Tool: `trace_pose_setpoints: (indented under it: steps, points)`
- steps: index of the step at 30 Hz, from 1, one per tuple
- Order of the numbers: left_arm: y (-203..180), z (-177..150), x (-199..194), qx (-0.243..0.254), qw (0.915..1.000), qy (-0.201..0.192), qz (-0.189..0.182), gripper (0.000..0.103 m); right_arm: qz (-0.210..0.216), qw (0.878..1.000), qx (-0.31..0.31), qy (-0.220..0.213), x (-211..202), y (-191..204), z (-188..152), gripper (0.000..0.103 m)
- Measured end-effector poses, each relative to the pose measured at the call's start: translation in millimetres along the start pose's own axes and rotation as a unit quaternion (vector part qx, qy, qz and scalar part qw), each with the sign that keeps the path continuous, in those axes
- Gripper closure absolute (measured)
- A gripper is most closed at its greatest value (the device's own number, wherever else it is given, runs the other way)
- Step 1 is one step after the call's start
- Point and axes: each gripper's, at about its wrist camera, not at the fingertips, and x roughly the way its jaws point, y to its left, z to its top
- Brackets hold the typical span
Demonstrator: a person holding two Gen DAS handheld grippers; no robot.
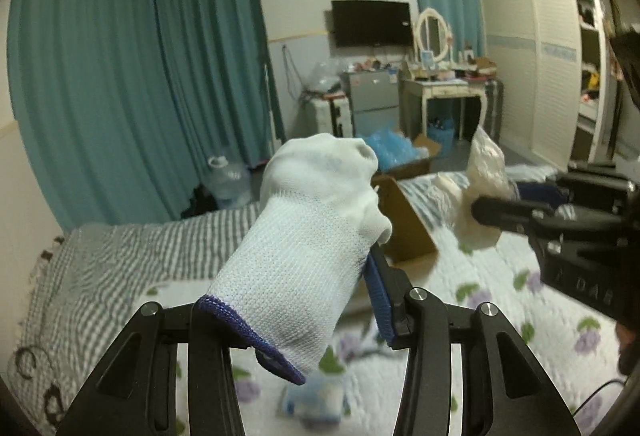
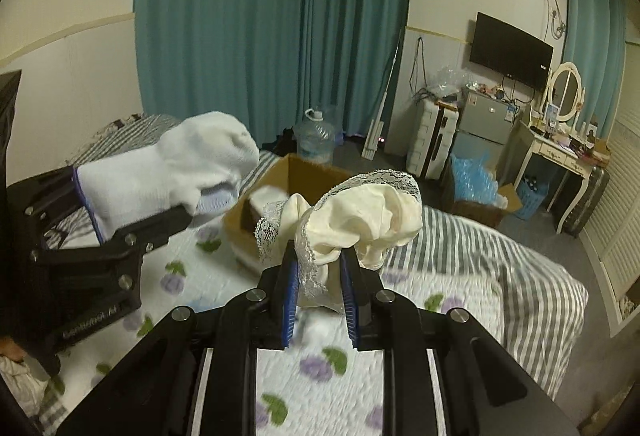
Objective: Organize soft objects
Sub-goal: 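Carry the glove and lace cloth over the box and release both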
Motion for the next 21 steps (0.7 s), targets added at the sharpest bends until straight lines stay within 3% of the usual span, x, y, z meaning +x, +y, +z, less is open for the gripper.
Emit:
trace_pose_setpoints:
  steps: [4, 9, 14, 21]
  points:
    - [12, 27, 34, -0.016, 0.9999, 0.001, -0.003, 0.059, 0.004, 1.000, 0.008, -0.001, 39, -14, 27, 0.084]
    - [10, 48, 94, 0.010, 0.9999, 0.007, 0.007, 0.057, 0.005, 1.000, 0.018, 0.011, 98, -32, 43, 0.084]
    - [8, 46, 160, 0.030, 0.9993, 0.022, 0.004, 0.056, 0.009, 0.999, 0.036, 0.040, 158, -53, 39, 0.084]
    - [19, 44, 214, 0.006, 0.9988, 0.048, -0.003, 0.055, 0.013, 0.997, 0.046, 0.065, 201, -75, 24, 0.080]
